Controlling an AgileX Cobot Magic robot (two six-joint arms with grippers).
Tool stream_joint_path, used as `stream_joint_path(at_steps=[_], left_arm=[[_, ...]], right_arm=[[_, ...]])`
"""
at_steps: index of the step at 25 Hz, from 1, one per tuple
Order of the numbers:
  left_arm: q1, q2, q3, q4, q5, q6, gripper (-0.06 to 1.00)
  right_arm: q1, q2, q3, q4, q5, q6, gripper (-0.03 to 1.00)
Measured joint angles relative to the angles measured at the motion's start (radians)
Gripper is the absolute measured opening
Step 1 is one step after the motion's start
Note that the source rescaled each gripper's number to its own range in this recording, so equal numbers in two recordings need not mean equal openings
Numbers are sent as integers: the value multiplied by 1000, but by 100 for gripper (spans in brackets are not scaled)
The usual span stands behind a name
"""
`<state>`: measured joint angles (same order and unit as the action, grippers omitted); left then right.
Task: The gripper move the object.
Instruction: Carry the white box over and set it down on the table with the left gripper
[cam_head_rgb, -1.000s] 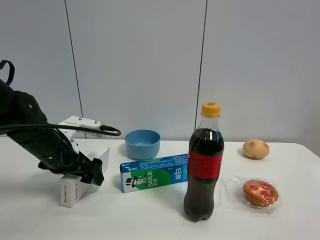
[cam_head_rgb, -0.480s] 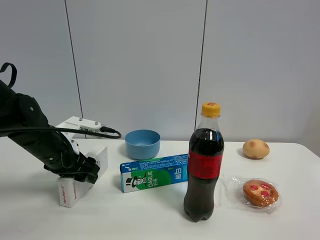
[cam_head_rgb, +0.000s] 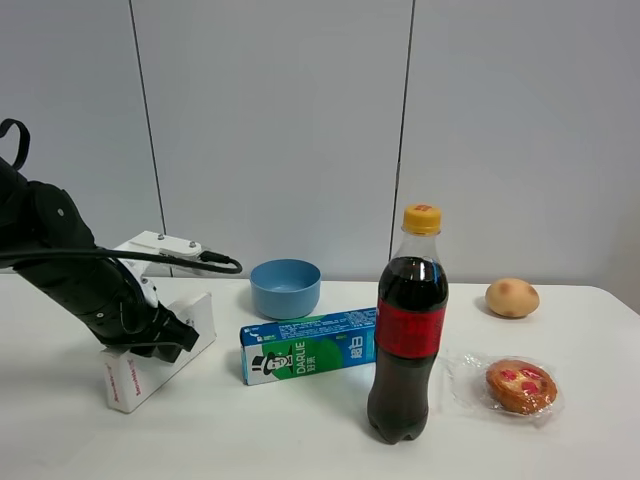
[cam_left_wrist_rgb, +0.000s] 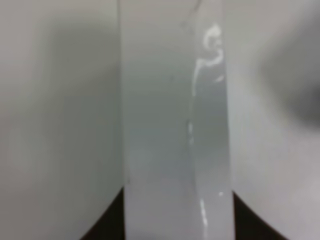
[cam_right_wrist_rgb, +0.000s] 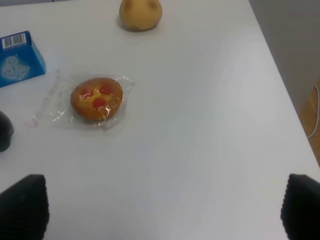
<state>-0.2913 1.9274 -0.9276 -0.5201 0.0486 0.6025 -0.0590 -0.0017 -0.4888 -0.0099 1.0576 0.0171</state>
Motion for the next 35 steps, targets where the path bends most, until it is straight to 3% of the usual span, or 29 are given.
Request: stream_joint_path(at_steps=[15, 25, 35], left_arm=[[0, -536, 0, 102, 419, 0, 0], [0, -810, -6, 109, 562, -1, 0], [0, -867, -88, 108, 683, 1, 0]], right_arm=[[0, 0, 0, 0, 0, 0, 100], [0, 0, 0, 0, 0, 0, 100], [0, 0, 0, 0, 0, 0, 100]])
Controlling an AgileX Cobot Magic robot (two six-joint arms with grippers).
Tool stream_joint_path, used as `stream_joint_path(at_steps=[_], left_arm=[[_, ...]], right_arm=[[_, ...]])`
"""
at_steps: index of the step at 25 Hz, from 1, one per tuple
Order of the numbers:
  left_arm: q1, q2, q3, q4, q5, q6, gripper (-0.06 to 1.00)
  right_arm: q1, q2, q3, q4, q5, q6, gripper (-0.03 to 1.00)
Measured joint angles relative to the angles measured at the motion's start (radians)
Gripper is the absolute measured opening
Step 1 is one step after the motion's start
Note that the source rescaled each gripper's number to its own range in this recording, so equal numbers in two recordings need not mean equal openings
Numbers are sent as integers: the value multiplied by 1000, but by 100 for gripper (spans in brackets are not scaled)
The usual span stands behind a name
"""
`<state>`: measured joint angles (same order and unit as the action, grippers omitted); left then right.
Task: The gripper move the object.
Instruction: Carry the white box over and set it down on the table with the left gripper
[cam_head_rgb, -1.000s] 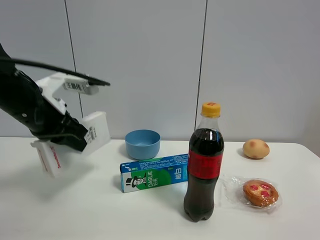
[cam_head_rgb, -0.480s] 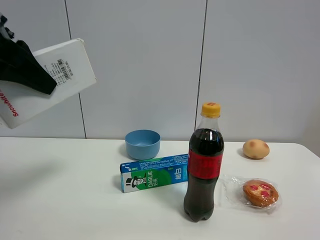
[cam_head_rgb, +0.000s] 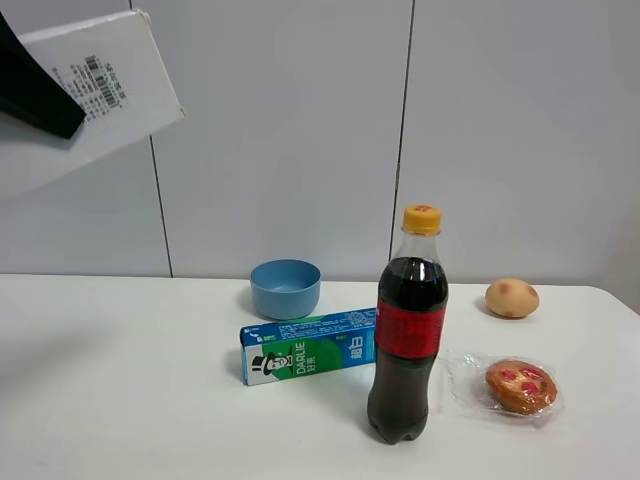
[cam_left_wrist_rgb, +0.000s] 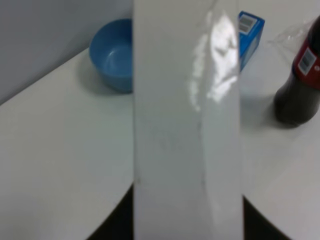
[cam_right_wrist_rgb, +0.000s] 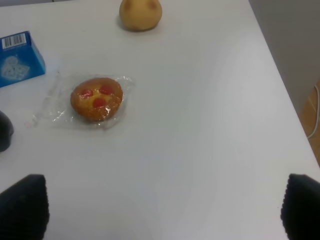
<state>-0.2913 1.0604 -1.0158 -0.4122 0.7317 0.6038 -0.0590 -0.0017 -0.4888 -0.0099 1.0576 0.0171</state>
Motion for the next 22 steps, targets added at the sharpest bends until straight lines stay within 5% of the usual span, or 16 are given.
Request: stream_joint_path(at_steps=[7, 15, 22], left_arm=[[0, 0, -51, -3, 182, 37, 0], [0, 4, -75, -83, 198, 100, 0], [0, 136, -336, -99, 210, 104, 0]], right_arm=[[0, 0, 0, 0, 0, 0, 100], [0, 0, 0, 0, 0, 0, 100], [0, 0, 0, 0, 0, 0, 100]])
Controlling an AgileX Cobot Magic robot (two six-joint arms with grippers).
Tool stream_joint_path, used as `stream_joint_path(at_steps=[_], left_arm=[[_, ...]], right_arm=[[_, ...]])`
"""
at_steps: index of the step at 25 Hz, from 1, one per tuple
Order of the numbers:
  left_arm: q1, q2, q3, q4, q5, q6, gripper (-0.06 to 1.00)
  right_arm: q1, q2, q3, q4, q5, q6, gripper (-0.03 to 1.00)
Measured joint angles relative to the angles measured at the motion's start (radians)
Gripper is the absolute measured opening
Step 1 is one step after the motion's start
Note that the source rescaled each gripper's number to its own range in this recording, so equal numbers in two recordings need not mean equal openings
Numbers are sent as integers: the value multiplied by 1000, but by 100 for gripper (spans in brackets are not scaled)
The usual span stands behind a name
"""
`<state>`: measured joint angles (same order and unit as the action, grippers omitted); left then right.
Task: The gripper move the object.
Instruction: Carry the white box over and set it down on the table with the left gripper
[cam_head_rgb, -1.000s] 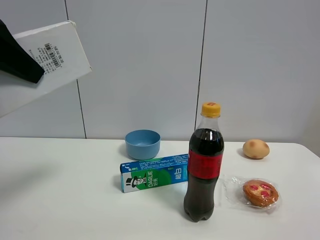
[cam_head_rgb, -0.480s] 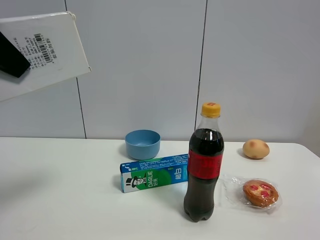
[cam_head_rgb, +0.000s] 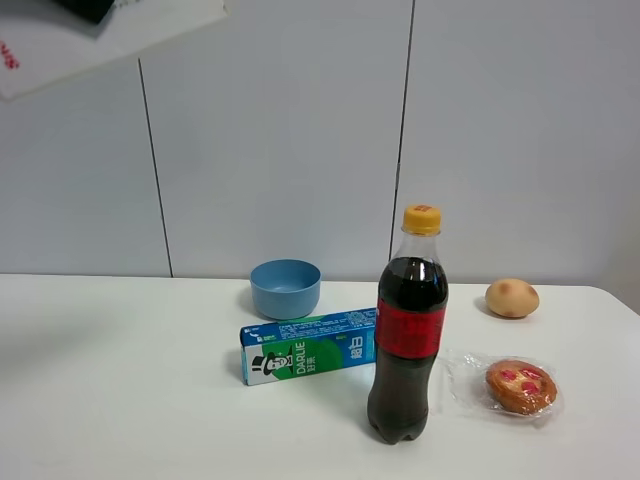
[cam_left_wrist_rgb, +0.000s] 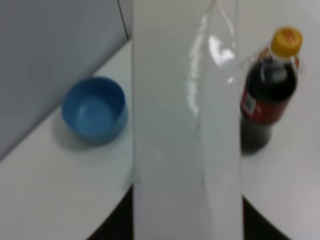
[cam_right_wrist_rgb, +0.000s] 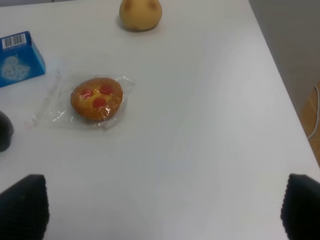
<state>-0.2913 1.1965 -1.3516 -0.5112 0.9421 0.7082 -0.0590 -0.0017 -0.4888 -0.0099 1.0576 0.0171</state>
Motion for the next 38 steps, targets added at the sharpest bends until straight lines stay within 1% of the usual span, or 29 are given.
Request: stream_joint_path(at_steps=[3, 5, 8, 10, 14, 16, 18, 21, 24, 27, 32, 35, 38], left_arm=[[-2, 93, -135, -6, 30, -13, 0], [-19, 164, -218, -5, 57, -17, 0], [-88, 269, -339, 13, 90, -17, 0], [-151, 339, -420, 31, 102, -27, 0], [-258, 488, -565, 66, 101, -64, 0], [-290, 565, -637, 78, 93, -81, 0], [-311, 633, -701, 79, 71, -106, 0], [-320, 728, -775, 80, 29, -134, 0], [-321, 811, -828, 83, -10, -142, 0], [-321, 882, -858, 87, -26, -144, 0], [-321, 972, -864, 99, -84, -143, 0], [-321, 1008, -864, 162, -117, -121, 0], [-321, 1030, -864, 257, -131, -114, 0]], right_arm=[[0, 0, 0, 0, 0, 0, 100], [0, 0, 0, 0, 0, 0, 100], [0, 0, 0, 0, 0, 0, 100], [0, 0, 0, 0, 0, 0, 100], [0, 0, 0, 0, 0, 0, 100], [0, 0, 0, 0, 0, 0, 100], [0, 0, 0, 0, 0, 0, 100], [0, 0, 0, 0, 0, 0, 100], [0, 0, 0, 0, 0, 0, 100], [0, 0, 0, 0, 0, 0, 100], [0, 0, 0, 0, 0, 0, 100], [0, 0, 0, 0, 0, 0, 100], [0, 0, 0, 0, 0, 0, 100]])
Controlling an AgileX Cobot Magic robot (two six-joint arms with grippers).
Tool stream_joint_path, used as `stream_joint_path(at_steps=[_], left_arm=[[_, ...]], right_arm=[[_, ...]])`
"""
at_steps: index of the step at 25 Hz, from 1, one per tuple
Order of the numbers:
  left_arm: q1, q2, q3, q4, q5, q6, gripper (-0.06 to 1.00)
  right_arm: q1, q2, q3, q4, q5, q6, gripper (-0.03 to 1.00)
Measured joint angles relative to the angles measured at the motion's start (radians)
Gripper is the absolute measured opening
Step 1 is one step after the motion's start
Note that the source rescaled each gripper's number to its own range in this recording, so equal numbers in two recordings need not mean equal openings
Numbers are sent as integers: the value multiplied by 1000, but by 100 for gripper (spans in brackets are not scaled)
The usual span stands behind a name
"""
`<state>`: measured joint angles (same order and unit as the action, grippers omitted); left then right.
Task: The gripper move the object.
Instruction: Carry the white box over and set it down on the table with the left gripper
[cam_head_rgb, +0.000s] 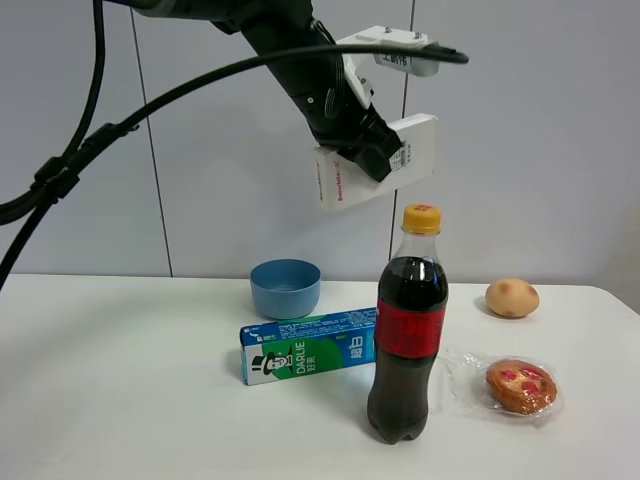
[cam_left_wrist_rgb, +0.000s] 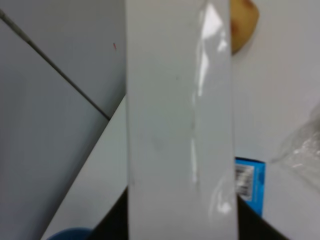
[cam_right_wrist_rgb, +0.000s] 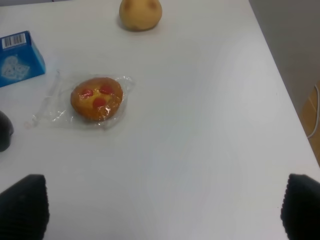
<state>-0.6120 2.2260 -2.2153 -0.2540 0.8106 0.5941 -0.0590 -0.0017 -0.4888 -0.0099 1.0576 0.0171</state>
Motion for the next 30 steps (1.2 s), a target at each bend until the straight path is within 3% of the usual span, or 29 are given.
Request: stream_joint_path(at_steps=[3, 8, 12, 20, 30], left_arm=[[12, 15, 0, 61, -5, 0, 0], [69, 26, 0, 65, -21, -27, 0], [103, 35, -2, 65, -18, 20, 0], [105, 110, -2, 22, 147, 99, 0], [105, 201, -2, 51, 168, 139, 0]], right_arm=[[0, 0, 0, 0, 0, 0, 100], [0, 0, 0, 0, 0, 0, 100], [0, 0, 0, 0, 0, 0, 100], [0, 0, 0, 0, 0, 0, 100], [0, 0, 0, 0, 0, 0, 100]])
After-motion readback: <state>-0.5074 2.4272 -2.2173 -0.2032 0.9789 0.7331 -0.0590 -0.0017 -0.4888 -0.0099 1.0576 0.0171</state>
